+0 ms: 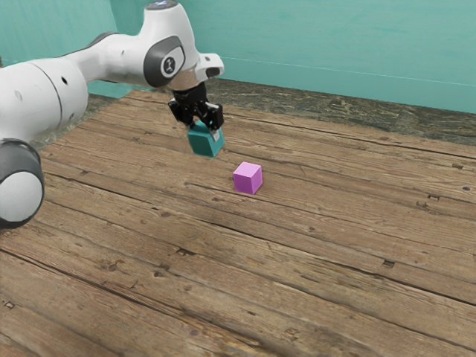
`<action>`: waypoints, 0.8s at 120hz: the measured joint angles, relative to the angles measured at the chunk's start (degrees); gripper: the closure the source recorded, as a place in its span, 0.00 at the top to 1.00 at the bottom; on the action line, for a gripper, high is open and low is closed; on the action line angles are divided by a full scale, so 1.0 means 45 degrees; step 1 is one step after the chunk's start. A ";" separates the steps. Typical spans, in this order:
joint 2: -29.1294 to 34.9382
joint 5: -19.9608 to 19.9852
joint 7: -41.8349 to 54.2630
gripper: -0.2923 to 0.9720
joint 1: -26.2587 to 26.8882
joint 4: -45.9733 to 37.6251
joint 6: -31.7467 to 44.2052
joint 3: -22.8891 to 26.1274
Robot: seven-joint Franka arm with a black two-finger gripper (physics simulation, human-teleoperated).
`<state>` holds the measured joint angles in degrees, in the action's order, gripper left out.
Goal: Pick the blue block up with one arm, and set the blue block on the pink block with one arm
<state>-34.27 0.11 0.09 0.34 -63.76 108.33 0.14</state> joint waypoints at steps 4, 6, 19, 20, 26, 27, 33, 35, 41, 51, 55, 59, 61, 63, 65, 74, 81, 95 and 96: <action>-0.0464 0.0008 0.0011 0.47 0.0000 0.0680 -0.0302 -0.0003; -0.0654 0.0011 0.0017 0.47 0.0000 0.0961 -0.0436 -0.0004; -0.2059 0.0020 0.0053 0.47 0.0000 0.2991 -0.1210 0.0021; -0.2150 0.0021 0.0055 0.47 0.0000 0.3108 -0.1255 0.0023; -0.2776 0.0028 0.0072 0.47 0.0000 0.3844 -0.1483 0.0032; -0.2868 0.0029 0.0075 0.47 0.0000 0.3948 -0.1516 0.0035; -0.3348 0.0033 0.0090 0.47 0.0000 0.4502 -0.1685 0.0039; -0.3501 0.0034 0.0095 0.47 0.0000 0.4696 -0.1733 0.0038; -0.4034 0.0035 0.0108 0.47 0.0000 0.5395 -0.1849 0.0029; -0.4926 0.0029 0.0129 0.47 0.0000 0.6554 -0.1959 0.0019; -0.5173 0.0027 0.0137 0.47 0.0000 0.6876 -0.1980 0.0021; -0.5336 0.0026 0.0145 0.47 0.0002 0.7064 -0.1979 0.0035; -0.5397 0.0025 0.0149 0.47 0.0004 0.7139 -0.1973 0.0044; -0.5454 0.0024 0.0153 0.47 0.0005 0.7215 -0.1961 0.0060; -0.5501 0.0024 0.0157 0.47 0.0009 0.7271 -0.1947 0.0077; -0.5673 0.0021 0.0171 0.47 0.0017 0.7405 -0.1867 0.0116; -0.5732 0.0018 0.0181 0.47 0.0021 0.7442 -0.1790 0.0136; -0.5907 0.0012 0.0196 0.46 0.0120 0.7637 -0.1620 0.0135; -0.5916 0.0012 0.0197 0.46 0.0125 0.7651 -0.1604 0.0133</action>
<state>-60.89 0.16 0.98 0.91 -29.33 101.11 0.74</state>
